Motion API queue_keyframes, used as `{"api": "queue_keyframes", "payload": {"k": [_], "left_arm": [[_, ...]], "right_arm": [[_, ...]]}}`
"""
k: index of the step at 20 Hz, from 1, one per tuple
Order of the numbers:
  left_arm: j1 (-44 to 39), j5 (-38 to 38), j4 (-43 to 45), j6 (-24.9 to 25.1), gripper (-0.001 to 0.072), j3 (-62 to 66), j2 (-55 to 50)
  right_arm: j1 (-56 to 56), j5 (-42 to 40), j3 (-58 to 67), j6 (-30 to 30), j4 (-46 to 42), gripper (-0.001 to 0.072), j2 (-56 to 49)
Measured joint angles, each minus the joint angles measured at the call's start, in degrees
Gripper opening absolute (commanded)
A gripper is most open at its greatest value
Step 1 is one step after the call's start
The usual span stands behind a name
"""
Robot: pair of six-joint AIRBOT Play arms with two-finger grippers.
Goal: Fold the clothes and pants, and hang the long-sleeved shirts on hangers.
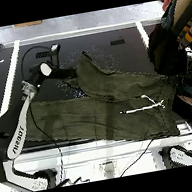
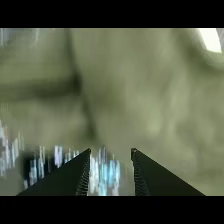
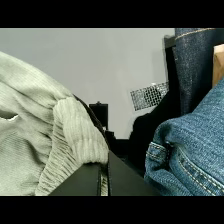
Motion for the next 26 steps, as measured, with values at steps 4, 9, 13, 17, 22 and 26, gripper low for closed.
{"api": "queue_keyframes", "payload": {"k": [4,9,13,17,22,26], "left_arm": [[2.9,-3.5,-6.2,-3.5,0.0553,-5.4,-0.3],[3.1,-0.2,-13.4,-10.8,0.0552,-8.2,-4.0],[2.7,6.1,-21.6,-13.8,0.0550,-8.7,-7.8],[2.6,12.4,-27.1,-18.3,0.0550,-8.8,-10.0],[3.3,15.5,-29.0,-20.4,0.0534,-8.8,-10.6],[4.7,15.3,-29.1,-20.9,0.0419,-8.9,-10.4]], "right_arm": [[0.0,-0.1,0.0,0.0,0.0,0.0029,0.0],[0.0,-0.2,0.0,0.0,0.0,0.0029,0.0],[0.0,-0.7,0.0,0.0,0.0,0.0029,0.0],[0.0,-1.0,0.0,0.0,0.0,0.0029,0.0],[0.0,-1.5,0.0,0.0,0.0,0.0029,0.0],[0.0,-2.0,0.0,0.0,0.0,0.0029,0.0]]}}
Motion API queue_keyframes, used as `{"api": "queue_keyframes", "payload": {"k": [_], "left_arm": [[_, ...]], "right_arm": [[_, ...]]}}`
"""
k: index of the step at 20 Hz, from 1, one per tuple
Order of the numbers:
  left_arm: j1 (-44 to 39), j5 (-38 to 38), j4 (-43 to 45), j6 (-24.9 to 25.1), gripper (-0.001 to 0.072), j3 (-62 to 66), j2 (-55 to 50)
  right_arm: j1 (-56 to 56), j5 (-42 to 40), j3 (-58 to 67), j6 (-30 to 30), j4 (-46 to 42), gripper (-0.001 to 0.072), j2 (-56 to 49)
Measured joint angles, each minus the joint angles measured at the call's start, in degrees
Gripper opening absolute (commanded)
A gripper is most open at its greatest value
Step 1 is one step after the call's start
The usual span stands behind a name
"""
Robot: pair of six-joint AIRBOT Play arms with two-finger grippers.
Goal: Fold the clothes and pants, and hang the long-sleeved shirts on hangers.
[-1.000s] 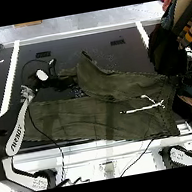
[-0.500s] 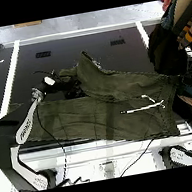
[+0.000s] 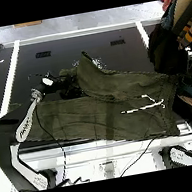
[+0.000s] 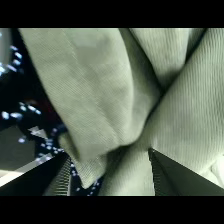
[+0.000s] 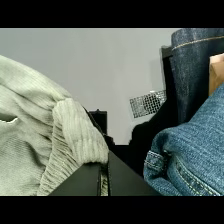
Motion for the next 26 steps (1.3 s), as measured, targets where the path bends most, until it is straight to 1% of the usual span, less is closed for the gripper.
{"api": "queue_keyframes", "payload": {"k": [1,2,4,5,6,10,12,15,18,23,26], "left_arm": [[0.2,-0.2,0.0,-0.1,0.0336,0.0,0.0],[0.3,-0.3,-0.1,-0.1,0.0314,0.0,0.0],[0.0,-0.2,-0.1,-0.9,0.0140,0.0,-0.3],[-0.2,0.0,-0.1,-1.4,0.0042,0.0,-0.5],[-0.4,0.3,-0.3,-1.6,0.0021,0.0,-0.7],[-0.4,1.0,-0.3,-2.0,0.0020,0.0,-0.6],[0.3,1.1,-0.3,-0.3,0.0020,0.0,1.0],[2.6,1.0,0.7,4.3,0.0020,0.0,5.9],[6.5,1.0,4.0,10.2,0.0020,0.0,13.0],[16.2,1.8,12.5,20.3,0.0021,0.0,24.4],[21.4,2.8,17.1,24.1,0.0021,0.0,27.2]], "right_arm": [[0.0,0.0,0.0,0.0,0.0,0.0029,0.0],[0.0,0.0,0.0,0.0,0.0,0.0029,0.0],[0.0,-0.1,0.0,0.0,0.0,0.0029,0.0],[0.0,-0.1,0.0,0.0,0.0,0.0029,0.0],[0.0,-0.1,0.0,0.0,0.0,0.0029,0.0],[0.0,-0.2,0.0,0.0,0.0,0.0029,0.0],[0.0,-0.2,0.0,0.0,0.0,0.0029,0.0],[0.0,-0.6,0.0,0.0,0.5,0.0029,0.0],[0.0,-2.0,0.0,0.0,2.8,0.0029,0.0],[0.0,-5.5,0.0,0.0,6.3,0.0029,0.0],[0.0,-6.9,0.0,0.0,9.1,0.0029,0.0]]}}
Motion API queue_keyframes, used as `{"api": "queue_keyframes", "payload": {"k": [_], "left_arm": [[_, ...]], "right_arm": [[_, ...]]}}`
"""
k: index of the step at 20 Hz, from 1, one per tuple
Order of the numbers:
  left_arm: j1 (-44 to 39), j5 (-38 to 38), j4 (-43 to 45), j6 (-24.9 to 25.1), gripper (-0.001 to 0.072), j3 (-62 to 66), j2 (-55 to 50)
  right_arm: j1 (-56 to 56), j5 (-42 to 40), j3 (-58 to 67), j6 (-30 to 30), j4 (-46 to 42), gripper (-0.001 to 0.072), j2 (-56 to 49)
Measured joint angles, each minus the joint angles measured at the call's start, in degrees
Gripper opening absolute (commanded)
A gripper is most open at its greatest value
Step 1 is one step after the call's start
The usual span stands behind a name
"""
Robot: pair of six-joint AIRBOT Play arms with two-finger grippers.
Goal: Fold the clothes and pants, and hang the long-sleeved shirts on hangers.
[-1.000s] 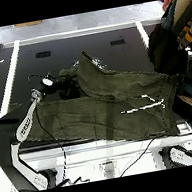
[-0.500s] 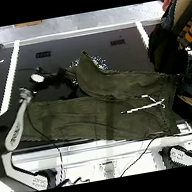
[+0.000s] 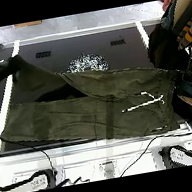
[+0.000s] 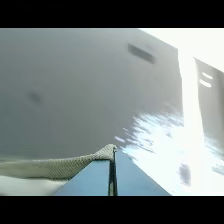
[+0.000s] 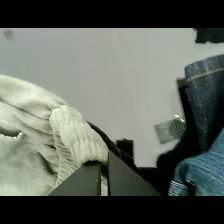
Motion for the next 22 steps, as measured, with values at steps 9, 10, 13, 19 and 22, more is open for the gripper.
{"api": "queue_keyframes", "payload": {"k": [9,10,13,19,22], "left_arm": [[7.5,-1.0,3.9,2.9,0.0021,0.0,0.8],[7.7,-3.1,4.8,2.9,0.0020,0.0,0.8],[8.2,-13.9,13.6,3.1,0.0021,0.0,0.6],[9.5,-37.4,37.7,4.6,0.0686,0.0,-3.4],[9.9,-40.6,41.4,5.7,0.0685,0.0,-5.0]], "right_arm": [[0.9,-5.1,0.0,0.0,4.1,0.0029,0.0],[1.0,-5.3,0.0,0.0,4.2,0.0029,0.0],[1.0,-5.7,0.0,0.0,4.2,0.0029,0.0],[1.0,-5.9,0.0,0.0,3.0,0.0029,0.0],[1.0,-5.8,0.0,0.0,2.8,0.0029,0.0]]}}
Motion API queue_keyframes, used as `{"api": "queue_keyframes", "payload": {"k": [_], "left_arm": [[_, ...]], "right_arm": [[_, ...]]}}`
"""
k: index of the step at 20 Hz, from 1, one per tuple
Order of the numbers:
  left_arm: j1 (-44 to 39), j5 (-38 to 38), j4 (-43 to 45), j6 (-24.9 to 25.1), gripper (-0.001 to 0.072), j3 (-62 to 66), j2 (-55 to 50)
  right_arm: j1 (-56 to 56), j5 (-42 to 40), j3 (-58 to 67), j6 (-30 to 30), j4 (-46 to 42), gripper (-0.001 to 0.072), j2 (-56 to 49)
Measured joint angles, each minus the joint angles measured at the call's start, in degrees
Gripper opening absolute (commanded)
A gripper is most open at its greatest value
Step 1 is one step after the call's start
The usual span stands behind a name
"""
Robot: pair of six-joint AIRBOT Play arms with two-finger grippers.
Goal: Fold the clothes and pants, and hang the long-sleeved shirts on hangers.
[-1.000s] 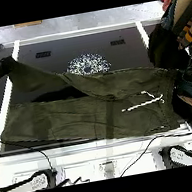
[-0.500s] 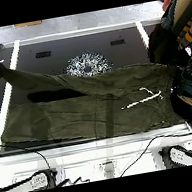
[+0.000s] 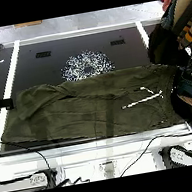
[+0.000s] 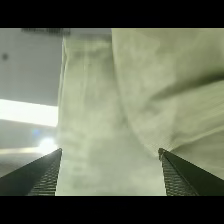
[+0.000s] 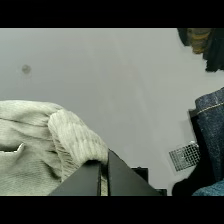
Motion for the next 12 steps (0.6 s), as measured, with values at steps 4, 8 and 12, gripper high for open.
{"api": "queue_keyframes", "payload": {"k": [4,8,12], "left_arm": [[-0.3,5.7,0.4,-3.4,0.0685,0.0,-1.0],[-0.5,17.9,-8.4,-9.4,0.0691,0.0,-3.2],[-0.9,24.5,-14.8,-12.0,0.0706,0.1,-8.3]], "right_arm": [[0.0,0.0,0.0,0.0,-0.1,0.0029,0.0],[0.0,0.0,0.0,0.0,-0.2,0.0029,0.0],[0.0,0.0,0.0,0.0,-0.2,0.0029,0.0]]}}
